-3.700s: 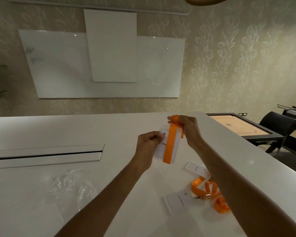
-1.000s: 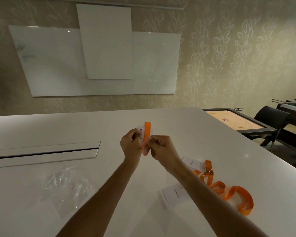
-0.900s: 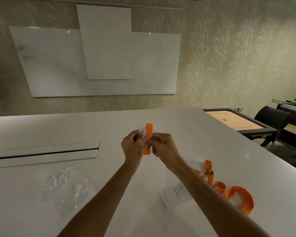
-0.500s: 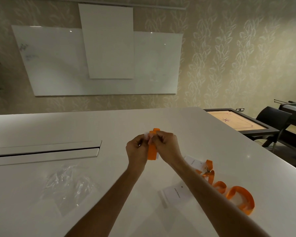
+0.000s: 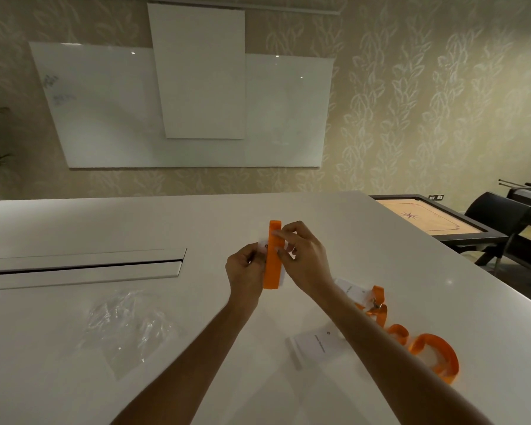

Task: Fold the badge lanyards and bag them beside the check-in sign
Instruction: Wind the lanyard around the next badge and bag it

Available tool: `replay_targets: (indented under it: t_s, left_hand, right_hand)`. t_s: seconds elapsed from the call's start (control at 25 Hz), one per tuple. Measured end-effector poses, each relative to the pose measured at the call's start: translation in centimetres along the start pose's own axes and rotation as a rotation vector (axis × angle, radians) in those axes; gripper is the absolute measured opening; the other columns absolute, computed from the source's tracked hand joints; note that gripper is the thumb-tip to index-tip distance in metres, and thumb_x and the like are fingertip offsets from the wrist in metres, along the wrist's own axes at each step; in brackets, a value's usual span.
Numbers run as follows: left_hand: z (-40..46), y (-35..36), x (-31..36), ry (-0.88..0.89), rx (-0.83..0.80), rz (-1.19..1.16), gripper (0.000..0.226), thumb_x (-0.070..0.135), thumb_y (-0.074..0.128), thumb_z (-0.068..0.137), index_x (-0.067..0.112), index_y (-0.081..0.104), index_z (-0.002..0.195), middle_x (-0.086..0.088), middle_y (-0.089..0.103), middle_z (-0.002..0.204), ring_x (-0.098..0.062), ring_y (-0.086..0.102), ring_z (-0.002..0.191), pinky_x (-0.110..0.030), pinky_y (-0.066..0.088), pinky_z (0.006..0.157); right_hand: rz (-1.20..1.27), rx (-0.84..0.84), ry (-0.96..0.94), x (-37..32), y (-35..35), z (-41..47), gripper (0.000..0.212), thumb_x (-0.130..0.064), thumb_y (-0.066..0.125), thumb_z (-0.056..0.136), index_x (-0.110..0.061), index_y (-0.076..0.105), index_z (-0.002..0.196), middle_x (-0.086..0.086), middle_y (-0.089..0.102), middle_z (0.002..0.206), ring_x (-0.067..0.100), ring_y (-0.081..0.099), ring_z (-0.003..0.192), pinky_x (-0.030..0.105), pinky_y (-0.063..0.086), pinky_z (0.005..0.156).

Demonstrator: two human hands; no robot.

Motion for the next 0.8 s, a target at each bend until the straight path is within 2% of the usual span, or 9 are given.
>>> replay_targets:
  t_s: [0.08,0.16,0.28,0.36,0.52,0.6,0.72,0.8]
  left_hand:
    - [0.2,-0.1,-0.1,0.009,-0.001,0.025,0.020,0.012,0.058,0.092,0.011,0.069,0.076,-0.006,0.068,0.067,-0.020,0.067,0.065,-0.029,0.058,0.065]
    - [0.4,-0.2,-0.1,0.027,0.000,0.057,0.018,0.012,0.058,0.092,0.007,0.068,0.078,-0.004,0.068,0.067,-0.013,0.066,0.062,-0.021,0.056,0.062]
    - [0.7,-0.4,0.2,0.062,-0.012,0.093,0.017,0.014,0.059,0.091,0.010,0.068,0.077,0.006,0.066,0.063,-0.005,0.064,0.060,-0.012,0.052,0.057]
    - [0.9,-0.6,0.3,0.086,-0.041,0.098,0.019,0.016,0.060,0.091,0.017,0.068,0.074,0.011,0.065,0.059,-0.005,0.063,0.059,-0.014,0.052,0.057]
    - [0.8,-1.2,0.1,0.100,-0.090,0.101,0.025,0.013,0.060,0.091,0.029,0.069,0.074,0.009,0.067,0.063,-0.008,0.063,0.062,-0.019,0.055,0.060]
    - [1.0,-1.8,-0.3,0.081,-0.117,0.125,0.021,0.013,0.061,0.090,0.026,0.071,0.077,0.003,0.069,0.068,-0.010,0.064,0.065,-0.021,0.054,0.061]
    - [1.5,-3.0,-0.9,0.055,-0.208,0.243,0.013,0.010,0.061,0.087,0.014,0.073,0.086,-0.007,0.071,0.080,-0.019,0.065,0.075,-0.033,0.055,0.071]
    - [1.8,-4.3,-1.0,0.050,-0.234,0.310,0.013,0.001,0.062,0.084,0.008,0.072,0.089,-0.005,0.071,0.086,-0.022,0.066,0.083,-0.032,0.053,0.078]
  right_hand:
    - [-0.065,-0.009,-0.031,-0.1,0.0,0.1,0.031,-0.019,0.068,0.084,-0.016,0.067,0.114,0.001,0.059,0.121,0.019,0.060,0.094,0.029,0.053,0.071]
    - [-0.110,-0.031,-0.037,-0.1,-0.1,0.4,0.036,-0.020,0.068,0.084,-0.019,0.065,0.119,-0.002,0.058,0.127,0.021,0.053,0.106,0.030,0.051,0.075]
    - [-0.116,-0.068,0.004,0.2,-0.1,0.7,0.041,-0.024,0.066,0.086,-0.023,0.061,0.126,-0.005,0.060,0.130,0.019,0.052,0.116,0.032,0.049,0.086]
    - [-0.074,-0.123,0.047,0.4,0.1,1.0,0.040,-0.027,0.065,0.087,-0.025,0.060,0.126,-0.004,0.064,0.125,0.018,0.059,0.108,0.033,0.050,0.087]
    - [0.032,-0.180,0.083,0.6,0.6,1.4,0.026,-0.025,0.067,0.085,-0.024,0.068,0.111,-0.003,0.073,0.105,0.019,0.065,0.090,0.025,0.044,0.075]
    - [0.024,-0.222,0.101,0.6,1.0,1.5,0.020,-0.025,0.067,0.085,-0.022,0.070,0.105,-0.002,0.073,0.098,0.019,0.065,0.086,0.023,0.039,0.072]
    - [0.008,-0.271,0.101,0.6,2.0,1.4,0.017,-0.024,0.067,0.084,-0.019,0.073,0.100,0.000,0.074,0.093,0.020,0.064,0.083,0.024,0.040,0.071]
    - [0.000,-0.292,0.091,0.3,2.9,1.0,0.017,-0.022,0.067,0.084,-0.020,0.073,0.099,0.000,0.075,0.094,0.019,0.064,0.083,0.025,0.042,0.071]
Point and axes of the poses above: each hand's wrist, its own z-axis towards the middle knuckle, its own y-axis out of the palm, x = y × z, the point moved 5 cm from there along z, towards the middle knuckle
